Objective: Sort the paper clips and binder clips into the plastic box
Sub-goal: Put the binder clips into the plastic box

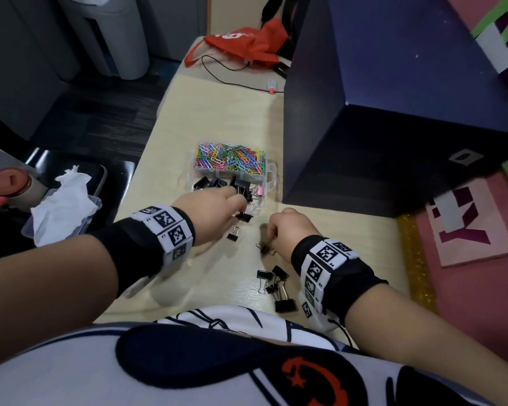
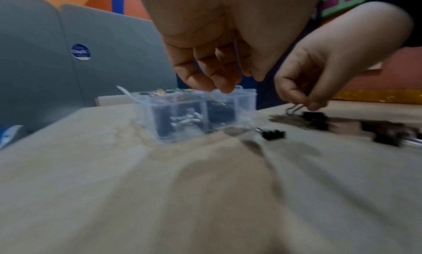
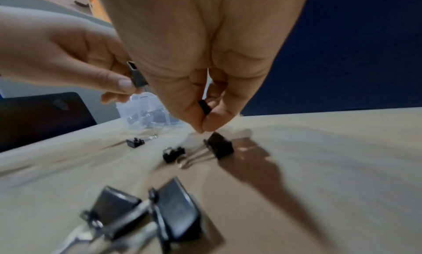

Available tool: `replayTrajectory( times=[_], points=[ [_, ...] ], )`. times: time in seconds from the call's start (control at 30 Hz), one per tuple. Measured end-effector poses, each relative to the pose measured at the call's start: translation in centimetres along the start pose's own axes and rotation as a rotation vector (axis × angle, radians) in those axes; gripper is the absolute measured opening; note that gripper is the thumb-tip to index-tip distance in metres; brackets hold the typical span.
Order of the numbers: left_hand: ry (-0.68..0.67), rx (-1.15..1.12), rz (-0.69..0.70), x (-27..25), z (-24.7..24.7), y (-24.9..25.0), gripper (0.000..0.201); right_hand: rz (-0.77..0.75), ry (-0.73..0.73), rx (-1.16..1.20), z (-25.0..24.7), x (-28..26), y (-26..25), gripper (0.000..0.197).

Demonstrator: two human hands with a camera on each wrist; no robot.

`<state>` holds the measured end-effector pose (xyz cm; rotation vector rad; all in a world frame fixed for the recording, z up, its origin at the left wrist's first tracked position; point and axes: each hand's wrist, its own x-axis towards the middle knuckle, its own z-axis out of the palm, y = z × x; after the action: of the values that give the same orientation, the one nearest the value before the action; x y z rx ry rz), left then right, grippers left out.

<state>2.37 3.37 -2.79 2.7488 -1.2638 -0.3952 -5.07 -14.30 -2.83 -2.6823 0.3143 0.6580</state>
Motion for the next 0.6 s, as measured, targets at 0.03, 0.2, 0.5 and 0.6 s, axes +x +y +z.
replayTrajectory(
  times=[0.03, 0.2, 0.5, 0.6],
  points=[
    [0.033, -0.008, -0.006, 0.0, -0.4, -0.6, 0.032, -0.018, -0.005, 0.003, -0.2, 0.0, -0.4, 0.022],
    [0.140, -0.048, -0.075, 0.1, -1.9, -3.4, 0.034, -0.193, 0.345, 0.199, -2.3, 0.0, -3.1, 0.012],
    [-0.036, 0.076, -0.030, -1.0, -0.4, -0.8, 0.033, 0.191, -0.111, -0.171, -2.0, -0.5, -1.7, 0.063],
    [-0.156, 0.126, 0.018, -0.7, 0.9, 0.7, 0.037, 0.154, -0.127, -0.145, 0.4, -1.1, -1.4, 0.059]
  ],
)
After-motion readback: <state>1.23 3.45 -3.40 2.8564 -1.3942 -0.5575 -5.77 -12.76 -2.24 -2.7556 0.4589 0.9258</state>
